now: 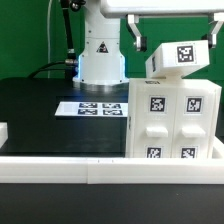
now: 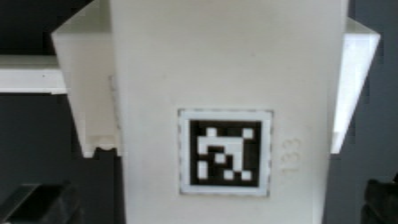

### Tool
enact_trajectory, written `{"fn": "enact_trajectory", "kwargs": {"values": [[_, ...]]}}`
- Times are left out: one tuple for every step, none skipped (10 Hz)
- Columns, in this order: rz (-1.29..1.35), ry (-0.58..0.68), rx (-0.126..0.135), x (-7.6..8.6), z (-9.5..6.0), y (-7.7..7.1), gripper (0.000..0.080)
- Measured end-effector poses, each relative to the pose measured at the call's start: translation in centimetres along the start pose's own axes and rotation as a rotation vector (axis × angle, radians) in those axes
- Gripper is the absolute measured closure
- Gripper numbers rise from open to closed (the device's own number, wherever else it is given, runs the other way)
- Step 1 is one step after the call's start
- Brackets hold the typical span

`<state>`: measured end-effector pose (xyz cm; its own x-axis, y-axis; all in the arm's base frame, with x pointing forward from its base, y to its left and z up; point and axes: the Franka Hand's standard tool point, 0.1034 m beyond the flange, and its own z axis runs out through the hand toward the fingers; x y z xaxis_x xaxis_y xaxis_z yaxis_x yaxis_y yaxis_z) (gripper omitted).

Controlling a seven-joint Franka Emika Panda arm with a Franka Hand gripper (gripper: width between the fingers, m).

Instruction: Assemble cabinet

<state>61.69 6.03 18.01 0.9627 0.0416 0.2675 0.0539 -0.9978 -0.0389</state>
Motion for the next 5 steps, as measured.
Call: {"fn": "enact_trajectory", "kwargs": {"values": [[-0.014,0.016,0.002,0.23,-0.07,0.38,0.0002],[-0.011,0.015,0.002,0.2,-0.04,0.36,0.0002],[-0.011,0.015,0.002,0.2,-0.03,0.35,0.0002],[-0.011,0.015,0.002,0.19,-0.02,0.36,0.0002],[-0.012,0.013,0.002,0.12,0.1,0.24,0.0002]]}}
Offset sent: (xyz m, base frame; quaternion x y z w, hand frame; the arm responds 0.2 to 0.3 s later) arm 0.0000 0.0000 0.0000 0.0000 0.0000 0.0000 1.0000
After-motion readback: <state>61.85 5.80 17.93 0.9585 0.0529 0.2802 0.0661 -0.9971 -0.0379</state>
